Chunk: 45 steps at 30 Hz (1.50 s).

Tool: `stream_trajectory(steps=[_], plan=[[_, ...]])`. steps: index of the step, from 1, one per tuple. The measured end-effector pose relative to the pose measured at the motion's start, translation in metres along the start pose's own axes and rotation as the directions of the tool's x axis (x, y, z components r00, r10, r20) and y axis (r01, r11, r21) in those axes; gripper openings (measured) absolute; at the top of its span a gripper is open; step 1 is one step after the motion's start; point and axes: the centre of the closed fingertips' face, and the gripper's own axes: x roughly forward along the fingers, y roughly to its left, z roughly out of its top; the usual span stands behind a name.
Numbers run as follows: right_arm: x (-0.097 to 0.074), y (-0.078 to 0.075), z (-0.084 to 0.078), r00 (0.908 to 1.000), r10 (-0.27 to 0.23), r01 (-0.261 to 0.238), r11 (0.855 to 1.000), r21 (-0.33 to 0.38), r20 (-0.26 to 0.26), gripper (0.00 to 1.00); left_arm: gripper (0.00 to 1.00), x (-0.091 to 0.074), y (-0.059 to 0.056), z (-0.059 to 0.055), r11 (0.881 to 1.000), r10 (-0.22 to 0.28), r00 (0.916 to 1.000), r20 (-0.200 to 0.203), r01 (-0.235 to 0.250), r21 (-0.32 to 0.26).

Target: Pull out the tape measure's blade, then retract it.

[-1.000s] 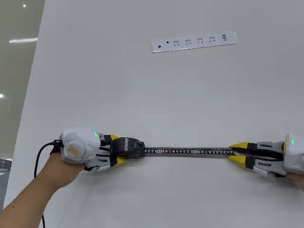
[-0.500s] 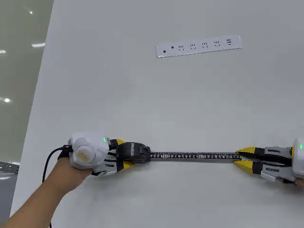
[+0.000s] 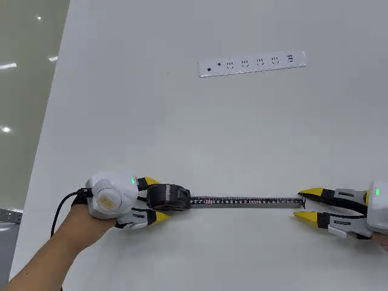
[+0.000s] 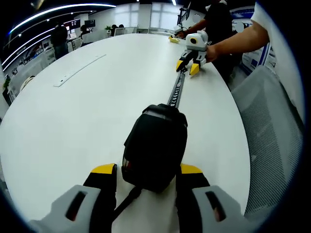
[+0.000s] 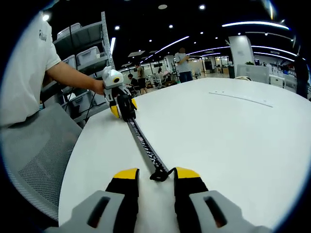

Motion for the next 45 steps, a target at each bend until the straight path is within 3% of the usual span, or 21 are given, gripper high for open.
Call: stream_trajectory(steps=[10, 26, 32, 36, 39, 43, 45], plan=[[-0.003, 0.0, 0.002, 0.9999, -0.016, 0.016, 1.0, 0.013, 0.001, 0.29, 0.48, -0.004, 0.001, 0.003, 1.0, 0.018, 0.9997, 0.015, -0.018, -0.007], [-0.005, -0.003, 0.006, 0.9959, -0.09, 0.089, 0.992, 0.091, 0.008, 0.35, 0.54, -0.01, 0.0, 0.011, 0.99, 0.069, 0.9954, 0.067, -0.061, -0.125], [-0.004, -0.003, 0.008, 0.9921, -0.124, 0.121, 0.983, 0.138, 0.015, 0.37, 0.56, -0.012, 0.0, 0.012, 0.975, 0.108, 0.9898, 0.093, -0.087, -0.206], [-0.003, -0.001, 0.01, 0.9891, -0.145, 0.139, 0.975, 0.172, 0.025, 0.38, 0.58, -0.014, -0.001, 0.011, 0.968, 0.128, 0.9873, 0.094, -0.104, -0.227], [-0.003, -0.002, 0.01, 0.9851, -0.17, 0.162, 0.967, 0.194, 0.025, 0.4, 0.6, -0.016, 0.0, 0.012, 0.953, 0.157, 0.9814, 0.111, -0.121, -0.277], [-0.004, -0.004, 0.012, 0.9802, -0.195, 0.183, 0.96, 0.212, 0.035, 0.41, 0.61, -0.019, 0.0, 0.011, 0.944, 0.176, 0.9771, 0.119, -0.133, -0.302], [-0.005, -0.007, 0.009, 0.9763, -0.214, 0.204, 0.956, 0.211, 0.029, 0.42, 0.61, -0.022, 0.002, 0.013, 0.931, 0.198, 0.9697, 0.143, -0.14, -0.336]])
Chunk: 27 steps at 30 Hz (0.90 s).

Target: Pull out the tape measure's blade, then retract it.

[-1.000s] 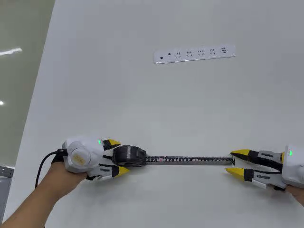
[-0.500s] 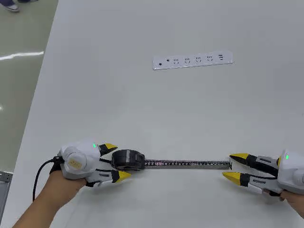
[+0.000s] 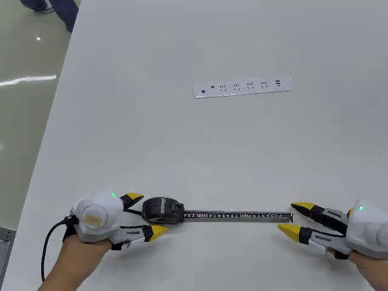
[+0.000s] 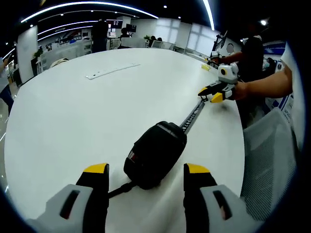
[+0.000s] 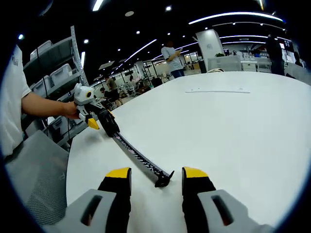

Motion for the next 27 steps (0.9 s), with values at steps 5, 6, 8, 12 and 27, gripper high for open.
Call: stream_trajectory(steps=[5, 6, 8, 12, 27], plan=[[0.0, -0.002, 0.0, 0.9998, -0.016, 0.015, 0.999, 0.028, 0.014, 0.45, 0.62, -0.003, -0.002, -0.003, 1.0, 0.013, 0.9999, 0.005, -0.013, -0.018], [-0.001, -0.003, 0.0, 0.9997, -0.021, 0.02, 0.999, 0.029, 0.014, 0.46, 0.62, -0.005, -0.002, -0.002, 0.999, 0.018, 0.9997, 0.015, -0.017, -0.033], [-0.001, -0.004, -0.003, 0.9995, -0.03, 0.03, 0.999, 0.031, 0.011, 0.46, 0.63, -0.007, -0.004, -0.001, 0.998, 0.02, 0.9993, 0.033, -0.018, -0.059], [-0.003, -0.004, -0.005, 0.9985, -0.052, 0.051, 0.998, 0.034, 0.019, 0.48, 0.63, -0.008, -0.005, -0.002, 0.997, 0.034, 0.9987, 0.039, -0.031, -0.076], [-0.006, 0.006, 0.003, 0.9943, -0.095, 0.093, 0.995, 0.034, 0.049, 0.52, 0.68, -0.023, -0.007, -0.001, 0.983, 0.108, 0.9882, 0.108, -0.091, -0.159]])
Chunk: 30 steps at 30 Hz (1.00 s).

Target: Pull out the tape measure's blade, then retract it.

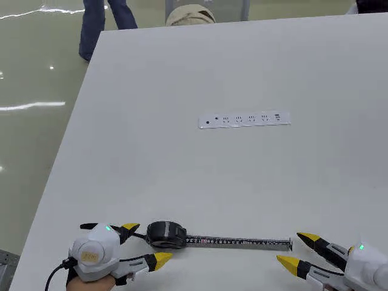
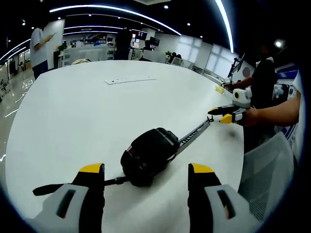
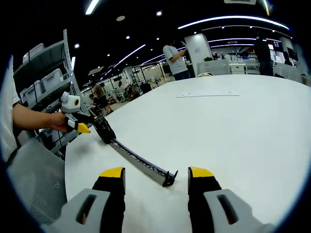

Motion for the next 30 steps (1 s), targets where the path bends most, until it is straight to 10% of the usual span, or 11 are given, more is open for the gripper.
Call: stream_trajectory(steps=[30], plan=[[-0.025, 0.031, 0.017, 0.9979, -0.04, 0.043, 0.998, -0.052, 0.051, 0.53, 0.72, -0.037, -0.022, -0.009, 0.996, 0.073, 0.9957, 0.057, -0.07, -0.061]])
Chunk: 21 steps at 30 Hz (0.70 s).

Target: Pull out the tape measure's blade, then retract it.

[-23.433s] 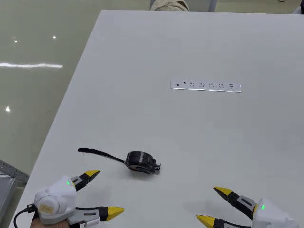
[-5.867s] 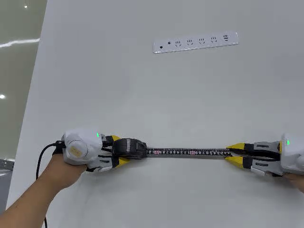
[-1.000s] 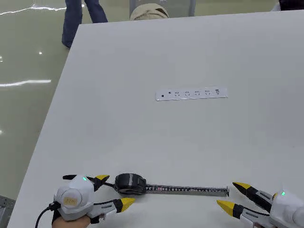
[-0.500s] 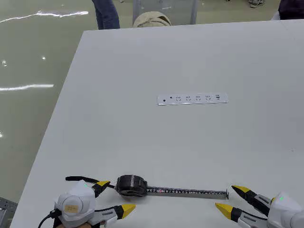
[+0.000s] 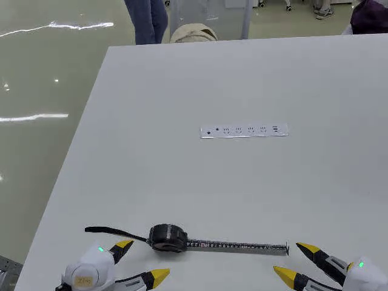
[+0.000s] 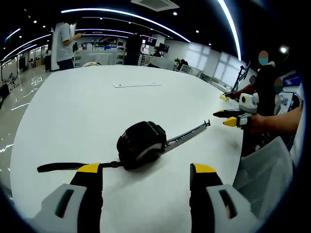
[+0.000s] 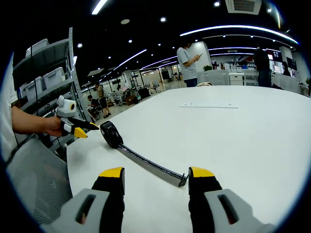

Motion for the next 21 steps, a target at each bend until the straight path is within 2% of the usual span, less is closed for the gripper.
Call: stream_trajectory(steps=[2, 6, 8, 21], plan=[[-0.002, 0.003, 0.0, 1.0, 0.0, 0.0, 1.0, -0.01, 0.001, 0.53, 0.73, -0.002, -0.001, -0.002, 1.0, 0.011, 0.9999, -0.004, -0.011, 0.002], [-0.005, 0.005, 0.001, 1.0, -0.004, 0.004, 1.0, -0.013, 0.007, 0.53, 0.76, -0.006, -0.003, -0.005, 0.999, 0.009, 0.9999, 0.006, -0.009, -0.032], [-0.006, 0.008, -0.001, 1.0, -0.008, 0.008, 1.0, -0.02, 0.002, 0.53, 0.76, -0.009, -0.002, -0.007, 0.999, 0.025, 0.9997, 0.003, -0.025, -0.023], [-0.017, 0.022, -0.001, 0.9999, -0.008, 0.009, 1.0, -0.028, 0.015, 0.56, 0.78, -0.023, -0.007, -0.01, 0.999, 0.035, 0.9992, 0.021, -0.034, -0.022]])
